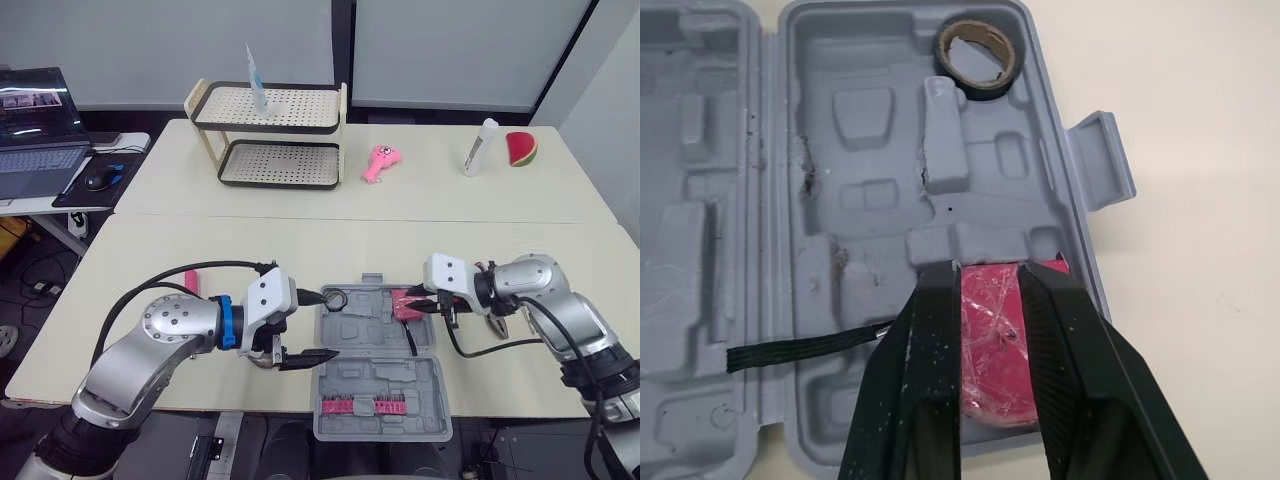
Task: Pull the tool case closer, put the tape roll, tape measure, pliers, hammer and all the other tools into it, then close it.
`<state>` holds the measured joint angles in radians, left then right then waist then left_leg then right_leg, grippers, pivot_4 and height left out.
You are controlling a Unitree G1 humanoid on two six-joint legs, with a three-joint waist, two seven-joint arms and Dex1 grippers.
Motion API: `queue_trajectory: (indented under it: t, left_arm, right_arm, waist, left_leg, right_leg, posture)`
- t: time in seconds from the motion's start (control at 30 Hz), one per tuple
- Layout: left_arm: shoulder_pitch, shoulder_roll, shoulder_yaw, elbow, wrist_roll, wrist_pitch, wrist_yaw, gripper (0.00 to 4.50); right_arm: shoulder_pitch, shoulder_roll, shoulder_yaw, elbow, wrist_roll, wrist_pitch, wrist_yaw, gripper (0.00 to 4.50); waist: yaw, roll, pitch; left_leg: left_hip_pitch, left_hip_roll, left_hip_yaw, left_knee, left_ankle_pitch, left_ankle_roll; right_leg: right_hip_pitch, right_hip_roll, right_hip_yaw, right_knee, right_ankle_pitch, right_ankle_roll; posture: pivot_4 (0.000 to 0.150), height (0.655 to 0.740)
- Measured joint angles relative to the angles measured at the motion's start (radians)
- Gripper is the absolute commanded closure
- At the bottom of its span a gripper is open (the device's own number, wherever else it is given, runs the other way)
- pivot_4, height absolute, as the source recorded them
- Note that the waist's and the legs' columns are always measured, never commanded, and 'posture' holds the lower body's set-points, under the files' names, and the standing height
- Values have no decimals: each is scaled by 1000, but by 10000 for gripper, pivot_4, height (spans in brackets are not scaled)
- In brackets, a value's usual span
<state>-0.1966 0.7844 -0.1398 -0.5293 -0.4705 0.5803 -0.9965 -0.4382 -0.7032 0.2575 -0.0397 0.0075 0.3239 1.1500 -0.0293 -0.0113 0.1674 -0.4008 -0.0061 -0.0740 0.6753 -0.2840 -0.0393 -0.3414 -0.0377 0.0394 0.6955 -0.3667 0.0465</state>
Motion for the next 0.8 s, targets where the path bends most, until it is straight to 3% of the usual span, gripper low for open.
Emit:
queue_trajectory:
  t: [0.33, 0.8]
  left_arm:
    - [-25, 0, 0, 0, -2, 7, -2, 0]
    - [-32, 9, 0, 2, -2, 8, -19, 0]
  right_arm:
    - [53, 43, -32, 115, 20, -108, -78, 36942]
    - [51, 52, -16, 198, 21, -51, -77, 36942]
  waist:
    - [0, 0, 0]
    - [1, -1, 0]
  left_leg:
    - [0, 0, 0, 0, 0, 0]
    - [2, 0, -1, 0, 0, 0]
  right_leg:
    - [0, 0, 0, 0, 0, 0]
    - [4, 1, 0, -2, 0, 0]
  posture:
    - [1500, 7290]
    - [1500, 7290]
